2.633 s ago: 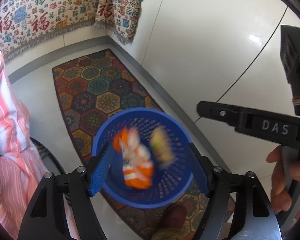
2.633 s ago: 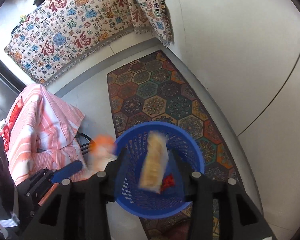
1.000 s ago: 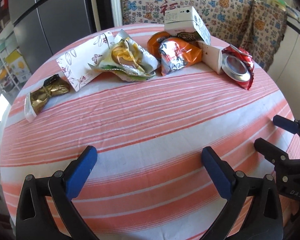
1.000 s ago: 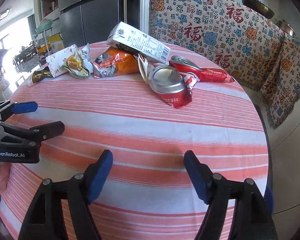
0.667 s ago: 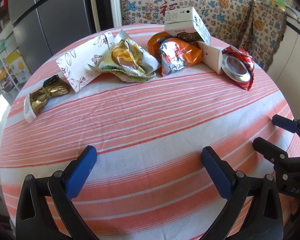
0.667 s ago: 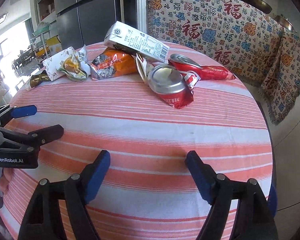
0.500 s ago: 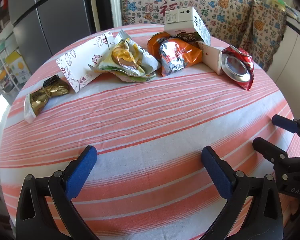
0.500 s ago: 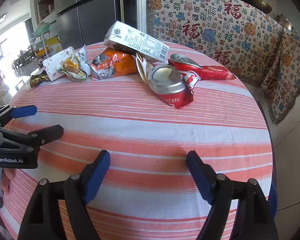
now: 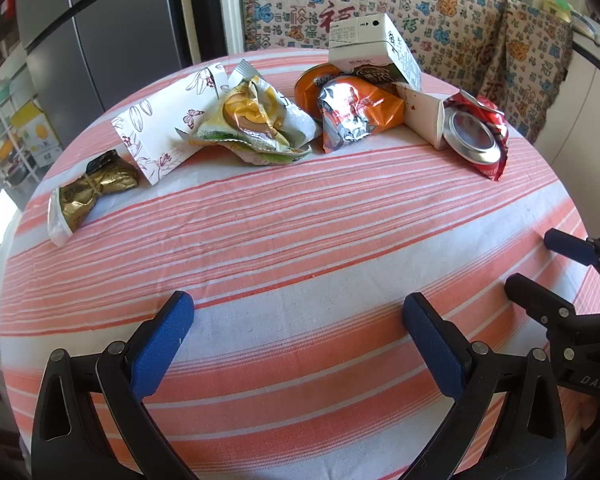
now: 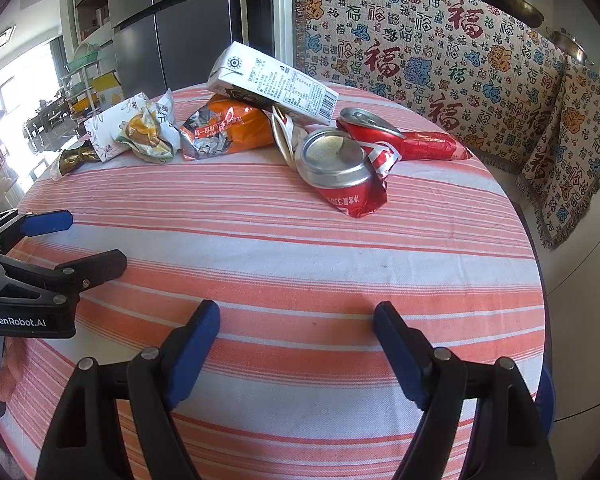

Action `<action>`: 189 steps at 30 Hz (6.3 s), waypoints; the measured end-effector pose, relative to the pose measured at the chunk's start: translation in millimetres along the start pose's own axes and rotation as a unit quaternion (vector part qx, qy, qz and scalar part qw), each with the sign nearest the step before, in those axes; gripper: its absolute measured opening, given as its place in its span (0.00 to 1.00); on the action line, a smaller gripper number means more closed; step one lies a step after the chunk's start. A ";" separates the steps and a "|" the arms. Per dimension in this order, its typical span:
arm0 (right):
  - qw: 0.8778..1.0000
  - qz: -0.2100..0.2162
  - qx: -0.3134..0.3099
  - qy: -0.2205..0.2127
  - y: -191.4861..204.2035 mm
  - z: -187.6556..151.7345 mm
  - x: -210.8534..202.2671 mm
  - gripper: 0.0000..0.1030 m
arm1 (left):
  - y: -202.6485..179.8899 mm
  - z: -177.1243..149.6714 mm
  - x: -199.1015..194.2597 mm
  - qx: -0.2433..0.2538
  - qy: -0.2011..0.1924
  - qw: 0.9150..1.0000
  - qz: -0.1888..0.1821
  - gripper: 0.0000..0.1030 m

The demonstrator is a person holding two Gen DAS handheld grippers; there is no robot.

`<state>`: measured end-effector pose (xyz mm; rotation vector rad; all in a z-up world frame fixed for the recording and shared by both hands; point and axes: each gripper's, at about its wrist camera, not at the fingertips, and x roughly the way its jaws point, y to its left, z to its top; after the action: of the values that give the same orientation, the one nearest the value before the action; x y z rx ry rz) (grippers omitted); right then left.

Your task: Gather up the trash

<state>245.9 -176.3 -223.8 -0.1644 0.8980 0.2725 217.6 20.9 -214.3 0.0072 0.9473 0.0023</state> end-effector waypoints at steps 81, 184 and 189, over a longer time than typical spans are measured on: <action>0.988 0.110 0.104 -0.019 -80.6 23.4 -32.7 0.34 | -7.8 -21.3 -57.7 0.002 -0.019 0.990 -0.142 0.42; 0.998 0.051 0.008 -0.033 -66.5 3.2 -48.0 0.52 | -28.3 -12.9 -14.8 -0.019 0.005 1.000 -0.022 0.85; 0.997 0.066 -0.026 -0.021 -20.6 10.4 -29.2 0.52 | 9.3 -15.9 -12.6 -0.013 0.001 1.000 0.000 0.85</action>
<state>242.6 -198.1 -193.8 -0.1469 0.8613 0.4198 197.4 30.2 -213.3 -0.0174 0.9488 0.0140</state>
